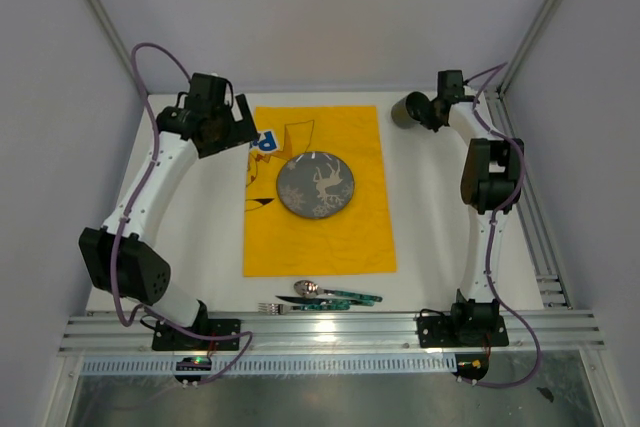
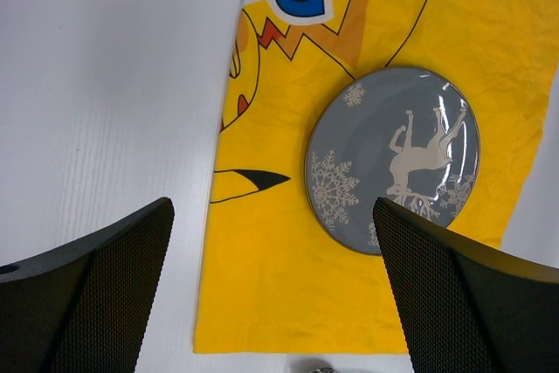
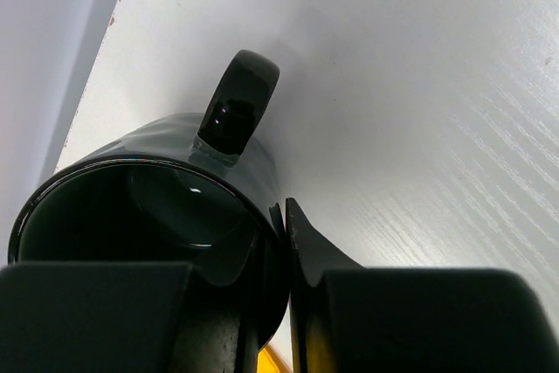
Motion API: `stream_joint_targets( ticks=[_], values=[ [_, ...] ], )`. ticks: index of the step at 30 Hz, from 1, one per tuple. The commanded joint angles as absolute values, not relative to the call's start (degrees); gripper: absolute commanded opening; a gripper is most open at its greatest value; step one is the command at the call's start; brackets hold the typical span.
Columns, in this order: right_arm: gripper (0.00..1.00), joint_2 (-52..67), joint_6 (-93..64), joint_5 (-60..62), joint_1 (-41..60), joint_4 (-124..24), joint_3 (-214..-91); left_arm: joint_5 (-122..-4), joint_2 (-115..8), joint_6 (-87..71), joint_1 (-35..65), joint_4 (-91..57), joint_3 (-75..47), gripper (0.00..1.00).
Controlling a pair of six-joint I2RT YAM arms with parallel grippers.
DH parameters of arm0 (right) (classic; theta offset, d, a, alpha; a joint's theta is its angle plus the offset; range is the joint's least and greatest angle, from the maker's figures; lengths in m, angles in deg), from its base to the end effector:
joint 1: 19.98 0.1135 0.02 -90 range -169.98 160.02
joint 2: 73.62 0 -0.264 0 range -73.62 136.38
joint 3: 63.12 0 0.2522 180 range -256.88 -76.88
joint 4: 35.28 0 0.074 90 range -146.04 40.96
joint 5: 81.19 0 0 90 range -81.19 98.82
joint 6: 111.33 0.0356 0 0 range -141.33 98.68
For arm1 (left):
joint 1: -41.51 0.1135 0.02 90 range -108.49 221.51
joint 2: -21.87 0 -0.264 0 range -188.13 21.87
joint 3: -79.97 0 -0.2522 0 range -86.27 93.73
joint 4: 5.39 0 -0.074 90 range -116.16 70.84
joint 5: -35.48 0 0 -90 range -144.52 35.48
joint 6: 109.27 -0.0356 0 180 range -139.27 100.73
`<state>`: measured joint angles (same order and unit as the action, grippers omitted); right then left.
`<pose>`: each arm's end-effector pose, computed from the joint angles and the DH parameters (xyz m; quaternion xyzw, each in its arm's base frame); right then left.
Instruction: Set the dinner table for one person
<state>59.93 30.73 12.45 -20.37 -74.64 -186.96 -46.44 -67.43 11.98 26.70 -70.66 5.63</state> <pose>0.5222 -0.0058 0.1796 0.4238 0.8351 0.1255 0.3275 0.3209 -0.0797 0.3662 -0.1580 0.9209 -0.0762 0.3480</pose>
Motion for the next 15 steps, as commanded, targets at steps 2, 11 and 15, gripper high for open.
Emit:
stream_joint_targets(
  ticks=[2, 11, 15],
  values=[
    [0.03, 59.1, 26.1, 12.7, -20.7, -74.3, -186.6, -47.3, -65.8, 12.7, 27.1, -68.9, 4.4, 0.99],
    [0.03, 54.2, 16.7, 13.5, -20.6, -77.5, -186.6, -49.3, -66.6, 14.4, 27.1, -66.7, 1.6, 0.99],
    [0.03, 50.5, 11.4, 15.1, -20.2, -79.1, -184.4, -49.8, -67.6, 14.1, 27.1, -66.4, 1.3, 0.99]
  ],
)
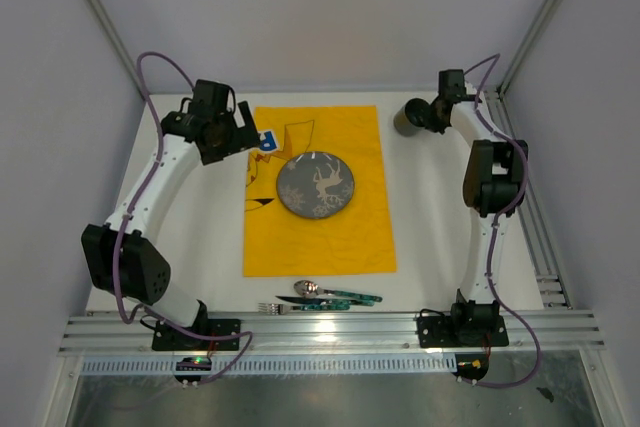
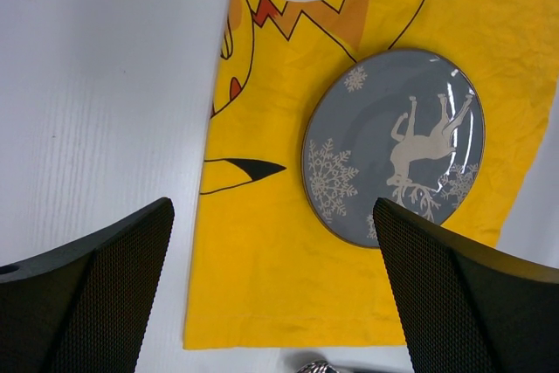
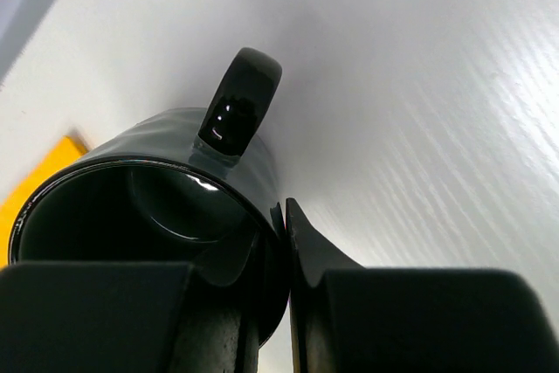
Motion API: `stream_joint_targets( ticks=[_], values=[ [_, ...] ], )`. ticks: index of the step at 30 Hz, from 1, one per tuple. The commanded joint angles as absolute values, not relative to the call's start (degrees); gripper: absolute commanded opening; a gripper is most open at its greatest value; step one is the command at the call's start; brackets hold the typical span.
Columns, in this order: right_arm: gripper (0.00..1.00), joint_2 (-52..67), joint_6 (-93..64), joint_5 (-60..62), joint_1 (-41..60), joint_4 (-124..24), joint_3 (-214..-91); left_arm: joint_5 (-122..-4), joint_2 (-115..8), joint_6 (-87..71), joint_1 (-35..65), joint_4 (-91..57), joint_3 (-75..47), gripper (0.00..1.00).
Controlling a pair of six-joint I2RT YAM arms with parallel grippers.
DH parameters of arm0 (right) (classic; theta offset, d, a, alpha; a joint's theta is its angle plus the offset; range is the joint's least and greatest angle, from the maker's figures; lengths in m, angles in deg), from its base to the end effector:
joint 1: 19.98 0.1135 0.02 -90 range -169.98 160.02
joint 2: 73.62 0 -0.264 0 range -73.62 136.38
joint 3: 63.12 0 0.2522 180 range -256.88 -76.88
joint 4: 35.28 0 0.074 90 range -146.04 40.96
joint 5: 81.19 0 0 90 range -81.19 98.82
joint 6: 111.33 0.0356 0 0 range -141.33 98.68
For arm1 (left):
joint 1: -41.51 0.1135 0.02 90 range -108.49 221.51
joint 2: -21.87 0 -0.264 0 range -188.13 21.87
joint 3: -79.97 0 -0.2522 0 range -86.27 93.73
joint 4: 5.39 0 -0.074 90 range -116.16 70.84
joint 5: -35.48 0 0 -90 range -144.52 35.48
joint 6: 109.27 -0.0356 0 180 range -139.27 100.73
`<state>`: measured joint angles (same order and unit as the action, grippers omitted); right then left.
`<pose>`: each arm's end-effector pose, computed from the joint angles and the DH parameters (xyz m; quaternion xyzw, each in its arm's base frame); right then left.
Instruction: Set the dinner table for one person
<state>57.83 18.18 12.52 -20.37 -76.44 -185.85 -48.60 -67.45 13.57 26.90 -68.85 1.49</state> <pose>0.5146 -0.0058 0.1894 0.3308 0.8787 0.0861 0.3332 0.3220 -0.0801 0.3454 -0.1662 0.9275 -0.0887 0.3228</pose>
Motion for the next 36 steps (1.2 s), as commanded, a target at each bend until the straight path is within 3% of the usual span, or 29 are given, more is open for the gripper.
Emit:
stream_joint_targets(
  ticks=[1, 17, 36],
  values=[
    [0.03, 49.6, 10.6, 15.5, -20.2, -79.0, -183.7, -49.9, -67.8, 14.1, 27.1, -66.3, 1.1, 0.99],
    [0.03, 35.9, -1.2, 16.0, -16.2, -84.3, -176.4, -53.1, -68.1, 14.2, 27.1, -63.5, -2.1, 0.99],
    [0.03, 7.6, -20.9, -2.4, -2.3, -98.8, -157.5, -54.2, -68.7, 13.5, 27.1, -62.7, -1.5, 0.99]
  ],
)
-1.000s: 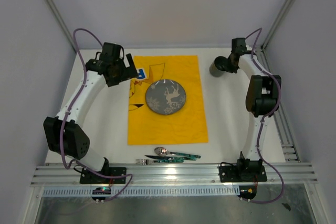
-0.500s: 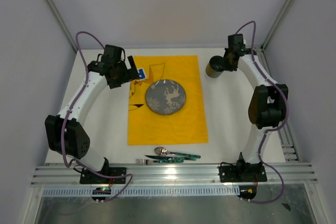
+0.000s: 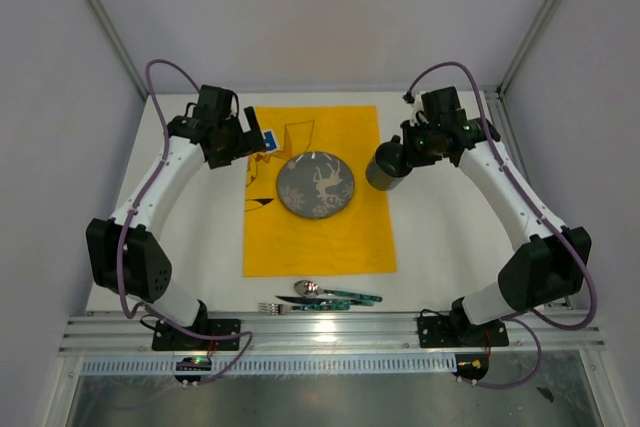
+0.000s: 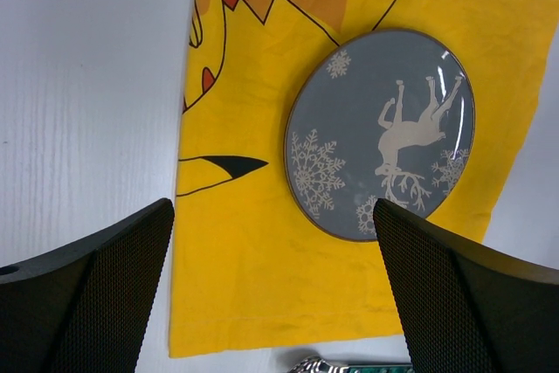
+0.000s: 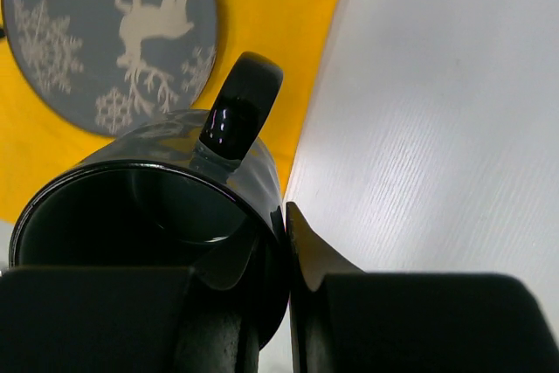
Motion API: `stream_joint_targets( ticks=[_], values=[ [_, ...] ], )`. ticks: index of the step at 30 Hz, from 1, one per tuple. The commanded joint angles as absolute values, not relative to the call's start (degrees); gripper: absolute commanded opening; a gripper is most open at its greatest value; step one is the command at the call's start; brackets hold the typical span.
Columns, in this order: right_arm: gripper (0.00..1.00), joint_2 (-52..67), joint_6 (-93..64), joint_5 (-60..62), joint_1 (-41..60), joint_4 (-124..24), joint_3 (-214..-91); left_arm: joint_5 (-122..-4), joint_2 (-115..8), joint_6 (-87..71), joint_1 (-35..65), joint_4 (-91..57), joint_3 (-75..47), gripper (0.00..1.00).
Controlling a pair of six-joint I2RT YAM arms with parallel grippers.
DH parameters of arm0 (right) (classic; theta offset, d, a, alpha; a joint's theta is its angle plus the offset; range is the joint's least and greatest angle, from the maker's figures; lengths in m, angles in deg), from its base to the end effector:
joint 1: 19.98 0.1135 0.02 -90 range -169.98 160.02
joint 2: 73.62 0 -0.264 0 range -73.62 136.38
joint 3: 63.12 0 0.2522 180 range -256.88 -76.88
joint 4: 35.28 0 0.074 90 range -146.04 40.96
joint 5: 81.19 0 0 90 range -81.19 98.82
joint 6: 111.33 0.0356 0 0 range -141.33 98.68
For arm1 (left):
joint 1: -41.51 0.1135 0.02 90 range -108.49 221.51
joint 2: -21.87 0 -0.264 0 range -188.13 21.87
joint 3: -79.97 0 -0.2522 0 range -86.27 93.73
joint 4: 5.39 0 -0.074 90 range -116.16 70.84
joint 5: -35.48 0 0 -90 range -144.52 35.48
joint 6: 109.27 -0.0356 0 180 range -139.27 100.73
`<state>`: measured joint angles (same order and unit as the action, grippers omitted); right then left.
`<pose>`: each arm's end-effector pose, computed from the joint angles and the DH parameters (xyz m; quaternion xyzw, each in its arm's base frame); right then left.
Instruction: Set the dinner table for one person
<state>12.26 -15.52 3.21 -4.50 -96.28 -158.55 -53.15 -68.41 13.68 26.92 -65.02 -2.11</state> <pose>0.3055 0.0882 0.3331 -0.0955 0.9381 0.1062 0.3155 0.3280 -0.0845 0.3247 -0.1547 0.9327 -0.1209 0.3026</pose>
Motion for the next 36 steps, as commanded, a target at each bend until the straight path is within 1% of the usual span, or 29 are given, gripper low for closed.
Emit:
stream_joint_targets(
  ticks=[1, 5, 6, 11, 16, 21, 27, 31, 33, 36],
  values=[
    [0.03, 7.0, -24.0, -2.8, -0.8, -99.9, -156.8, -54.3, -68.8, 13.6, 27.1, -62.6, -1.5, 0.99],
    [0.03, 4.7, -29.8, -7.0, 2.9, -106.5, -152.1, -56.7, -69.3, 14.4, 27.1, -62.0, -1.4, 0.99],
    [0.03, 3.8, -30.8, -10.1, 3.4, -107.4, -151.2, -57.1, -69.5, 14.7, 27.1, -62.0, -1.4, 0.99],
    [0.03, 0.6, -36.5, -16.3, 6.0, -110.2, -145.5, -58.4, -69.8, 15.4, 27.1, -61.8, -1.4, 0.99],
    [0.03, 1.7, -40.7, -13.9, 6.3, -110.4, -144.4, -58.7, -69.5, 16.4, 27.1, -61.7, -1.8, 0.99],
    [0.03, 8.9, -42.8, -9.2, 6.6, -111.4, -146.6, -57.9, -68.3, 16.7, 27.1, -61.9, -2.6, 0.99],
    [0.03, 15.8, -39.4, -8.6, 8.1, -106.9, -149.6, -56.5, -67.3, 16.6, 27.1, -62.6, -3.1, 0.99],
    [0.03, 18.6, -32.2, -2.1, 8.9, -102.2, -150.1, -55.1, -67.0, 16.2, 27.1, -63.0, -3.0, 0.99],
    [0.03, 18.1, -27.0, -2.5, 9.1, -98.7, -148.9, -55.0, -67.0, 16.1, 27.1, -63.1, -2.9, 0.99],
    [0.03, 13.8, -27.9, -6.2, 11.3, -93.7, -144.7, -55.0, -67.1, 15.8, 27.1, -63.3, -2.9, 0.99]
  ],
)
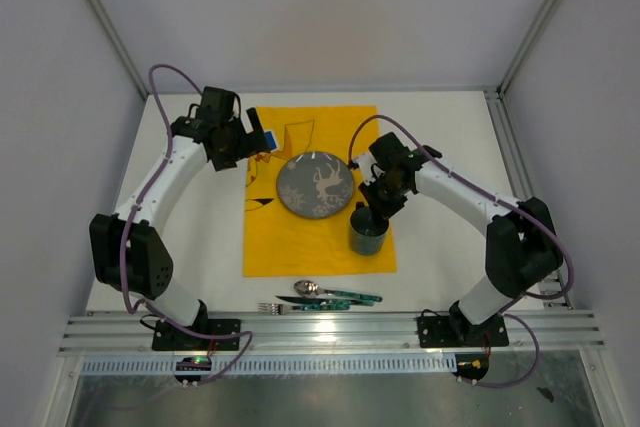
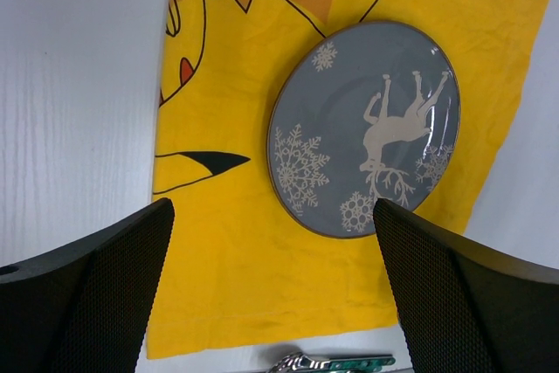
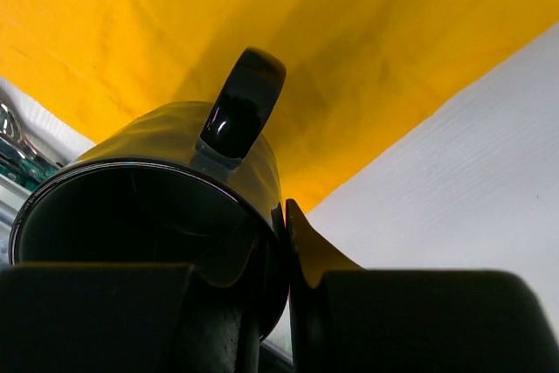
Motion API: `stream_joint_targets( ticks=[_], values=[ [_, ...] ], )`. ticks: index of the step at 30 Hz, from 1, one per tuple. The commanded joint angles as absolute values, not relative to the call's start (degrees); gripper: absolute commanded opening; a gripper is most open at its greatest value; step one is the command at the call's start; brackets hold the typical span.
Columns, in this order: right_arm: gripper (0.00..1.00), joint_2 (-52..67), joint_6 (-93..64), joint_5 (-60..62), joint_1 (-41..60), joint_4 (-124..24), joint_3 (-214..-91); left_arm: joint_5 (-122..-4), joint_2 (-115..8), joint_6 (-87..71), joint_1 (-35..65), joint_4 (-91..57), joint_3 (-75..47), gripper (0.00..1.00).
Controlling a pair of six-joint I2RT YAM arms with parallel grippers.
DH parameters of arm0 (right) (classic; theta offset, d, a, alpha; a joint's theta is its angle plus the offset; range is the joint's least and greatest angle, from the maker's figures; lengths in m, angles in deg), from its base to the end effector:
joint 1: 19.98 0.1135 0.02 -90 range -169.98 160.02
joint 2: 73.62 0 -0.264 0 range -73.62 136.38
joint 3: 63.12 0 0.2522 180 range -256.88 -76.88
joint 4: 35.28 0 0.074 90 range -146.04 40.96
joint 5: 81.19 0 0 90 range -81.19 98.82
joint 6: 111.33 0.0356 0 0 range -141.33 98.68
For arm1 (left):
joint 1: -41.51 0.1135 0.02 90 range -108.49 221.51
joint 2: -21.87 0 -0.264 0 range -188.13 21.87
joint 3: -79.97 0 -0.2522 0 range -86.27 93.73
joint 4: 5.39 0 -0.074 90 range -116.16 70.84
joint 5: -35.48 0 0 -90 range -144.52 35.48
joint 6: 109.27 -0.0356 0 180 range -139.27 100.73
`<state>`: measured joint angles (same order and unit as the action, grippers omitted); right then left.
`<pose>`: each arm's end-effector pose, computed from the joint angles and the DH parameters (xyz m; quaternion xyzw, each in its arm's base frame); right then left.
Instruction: Set the dinner table for one person
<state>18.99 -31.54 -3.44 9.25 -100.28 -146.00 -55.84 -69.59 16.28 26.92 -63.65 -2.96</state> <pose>0.2662 0.1576 0.2297 -0.3459 0.9229 0.1261 0.1128 0.3329 -0.0875 0.3150 -0.1687 0.9322 -0.1456 0.2854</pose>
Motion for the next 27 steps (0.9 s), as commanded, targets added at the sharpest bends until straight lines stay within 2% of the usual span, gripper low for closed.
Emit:
stream_joint_targets(
  ticks=[1, 8, 13, 17, 20, 23, 26, 27],
  values=[
    [0.03, 12.0, -29.0, -6.7, 11.7, -93.0, -143.6, -55.0, -67.3, 15.8, 27.0, -63.1, -2.9, 0.99],
    [0.03, 16.9, -23.5, -1.9, 12.5, -99.6, -148.0, -56.5, -68.7, 16.9, 27.1, -62.4, -2.4, 0.99],
    [0.03, 12.3, -14.0, -0.8, 14.4, -92.6, -143.5, -56.5, -68.7, 16.9, 27.1, -62.3, -2.6, 0.99],
    [0.03, 10.1, -15.9, -0.2, 14.9, -91.2, -140.6, -56.5, -68.7, 16.9, 27.1, -62.0, -2.9, 0.99],
    [0.03, 10.6, -14.7, 6.8, 15.0, -94.2, -141.7, -56.8, -68.7, 16.9, 27.1, -62.0, -2.9, 0.99],
    [0.03, 15.1, -4.9, 10.7, 15.0, -100.3, -146.4, -57.1, -68.7, 17.2, 27.1, -62.0, -2.9, 0.99],
    [0.03, 13.5, 6.0, 9.7, 18.4, -94.9, -143.2, -57.0, -68.3, 17.3, 27.1, -61.8, -3.1, 0.99],
    [0.03, 12.8, 9.3, 14.1, 19.7, -93.6, -141.9, -56.9, -68.1, 17.3, 27.1, -61.8, -3.2, 0.99]
  ],
)
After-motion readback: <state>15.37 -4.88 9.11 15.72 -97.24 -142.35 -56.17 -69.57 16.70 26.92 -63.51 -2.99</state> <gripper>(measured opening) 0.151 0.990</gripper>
